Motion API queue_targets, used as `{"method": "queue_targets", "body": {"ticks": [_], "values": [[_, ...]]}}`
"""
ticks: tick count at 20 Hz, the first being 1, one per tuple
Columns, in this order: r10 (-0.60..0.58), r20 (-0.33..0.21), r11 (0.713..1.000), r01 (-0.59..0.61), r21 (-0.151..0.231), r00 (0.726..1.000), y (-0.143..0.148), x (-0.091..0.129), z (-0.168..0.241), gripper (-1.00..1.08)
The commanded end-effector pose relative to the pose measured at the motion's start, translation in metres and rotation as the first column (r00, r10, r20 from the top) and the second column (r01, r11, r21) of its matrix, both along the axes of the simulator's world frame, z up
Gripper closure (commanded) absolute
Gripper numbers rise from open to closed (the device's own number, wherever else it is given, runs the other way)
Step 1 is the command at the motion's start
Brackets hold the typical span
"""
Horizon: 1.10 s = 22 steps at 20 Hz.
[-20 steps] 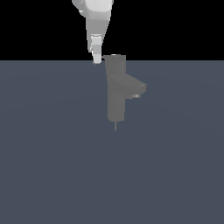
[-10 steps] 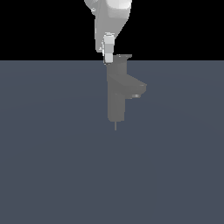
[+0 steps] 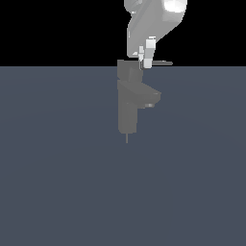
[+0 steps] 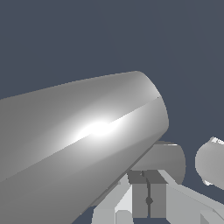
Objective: Turn on the faucet by rotating a designated handle.
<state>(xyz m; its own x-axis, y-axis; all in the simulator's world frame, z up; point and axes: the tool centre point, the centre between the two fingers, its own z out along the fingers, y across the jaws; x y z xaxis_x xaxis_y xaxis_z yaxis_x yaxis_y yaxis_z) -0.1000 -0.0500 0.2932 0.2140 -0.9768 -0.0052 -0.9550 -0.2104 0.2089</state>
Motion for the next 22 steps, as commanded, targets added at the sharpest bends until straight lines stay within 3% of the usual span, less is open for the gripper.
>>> {"method": "queue_targets", "body": {"ticks": [1,3,4,22], "values": [[-0.032,0.014,0.999,0.033,-0.004,0.999,-0.031,0.003,0.005,1.08],[-0.033,0.014,0.999,0.033,-0.004,0.999,-0.037,0.004,0.005,1.08],[-0.007,0.003,1.000,0.007,-0.001,1.000,-0.018,0.003,0.001,1.08],[-0.020,0.009,1.000,0.020,-0.003,1.000,-0.059,0.049,-0.005,1.08]]}}
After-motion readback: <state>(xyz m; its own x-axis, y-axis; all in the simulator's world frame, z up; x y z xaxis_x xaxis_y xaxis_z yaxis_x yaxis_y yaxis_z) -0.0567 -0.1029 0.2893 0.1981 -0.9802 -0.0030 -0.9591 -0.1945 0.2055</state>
